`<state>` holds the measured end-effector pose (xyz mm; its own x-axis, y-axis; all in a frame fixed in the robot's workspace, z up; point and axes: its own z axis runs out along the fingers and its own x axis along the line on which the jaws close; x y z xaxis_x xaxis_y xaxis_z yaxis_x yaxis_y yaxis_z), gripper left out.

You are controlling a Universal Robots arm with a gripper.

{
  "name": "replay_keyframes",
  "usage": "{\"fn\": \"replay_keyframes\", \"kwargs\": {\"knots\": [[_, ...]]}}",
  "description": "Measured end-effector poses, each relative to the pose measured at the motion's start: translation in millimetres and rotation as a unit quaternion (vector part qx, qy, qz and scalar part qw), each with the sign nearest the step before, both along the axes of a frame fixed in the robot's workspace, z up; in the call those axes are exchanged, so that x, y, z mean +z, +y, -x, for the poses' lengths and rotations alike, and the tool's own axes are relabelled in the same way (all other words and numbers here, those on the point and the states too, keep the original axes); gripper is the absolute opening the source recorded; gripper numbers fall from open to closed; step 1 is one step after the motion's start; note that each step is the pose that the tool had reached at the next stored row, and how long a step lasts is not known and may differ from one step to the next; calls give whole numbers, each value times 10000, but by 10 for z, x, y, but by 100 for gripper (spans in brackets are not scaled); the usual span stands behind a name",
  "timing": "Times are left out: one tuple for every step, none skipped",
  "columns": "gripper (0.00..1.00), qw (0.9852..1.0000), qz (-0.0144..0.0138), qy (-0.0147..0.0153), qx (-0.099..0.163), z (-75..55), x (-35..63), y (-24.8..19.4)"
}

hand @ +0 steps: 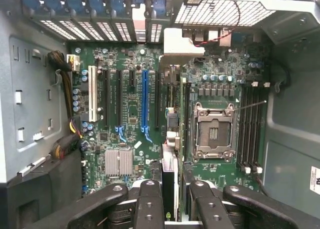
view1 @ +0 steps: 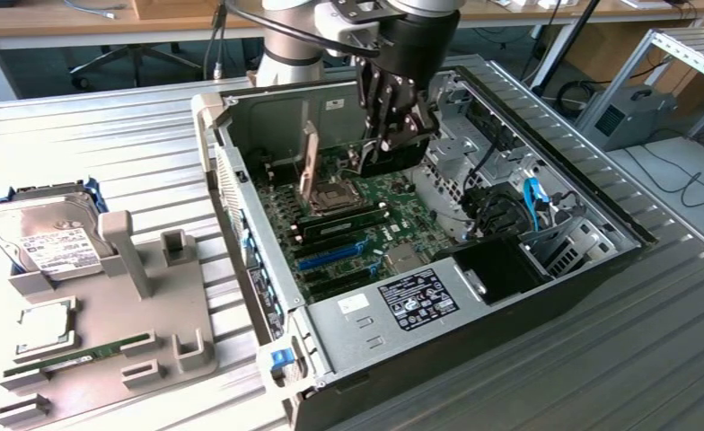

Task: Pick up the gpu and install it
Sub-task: 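Insert the gpu into the slot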

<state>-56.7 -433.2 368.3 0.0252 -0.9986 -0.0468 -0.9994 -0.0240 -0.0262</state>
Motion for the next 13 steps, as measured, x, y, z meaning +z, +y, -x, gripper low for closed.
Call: {"fn": "replay_keyframes", "kwargs": {"knots": [[26, 10000, 0, 1, 0, 0, -2, -5], [26, 10000, 0, 0, 0, 0, -4, -9], [26, 10000, -1, 0, 0, 0, -7, -13], [26, 10000, -2, 0, 0, 0, -9, -17], [26, 10000, -2, 0, 0, 0, -12, -21], [26, 10000, -1, 0, 0, 0, -14, -25], [26, 10000, -2, 0, 0, 0, -18, -33], [26, 10000, -2, 0, 0, 0, -21, -38], [26, 10000, -2, 0, 0, 0, -23, -41], [26, 10000, -2, 0, 0, 0, -25, -45], [26, 10000, -3, 0, 0, 0, -26, -49], [26, 10000, -3, 0, 0, 0, -28, -52], [26, 10000, -3, 0, 0, 0, -30, -56]]}}
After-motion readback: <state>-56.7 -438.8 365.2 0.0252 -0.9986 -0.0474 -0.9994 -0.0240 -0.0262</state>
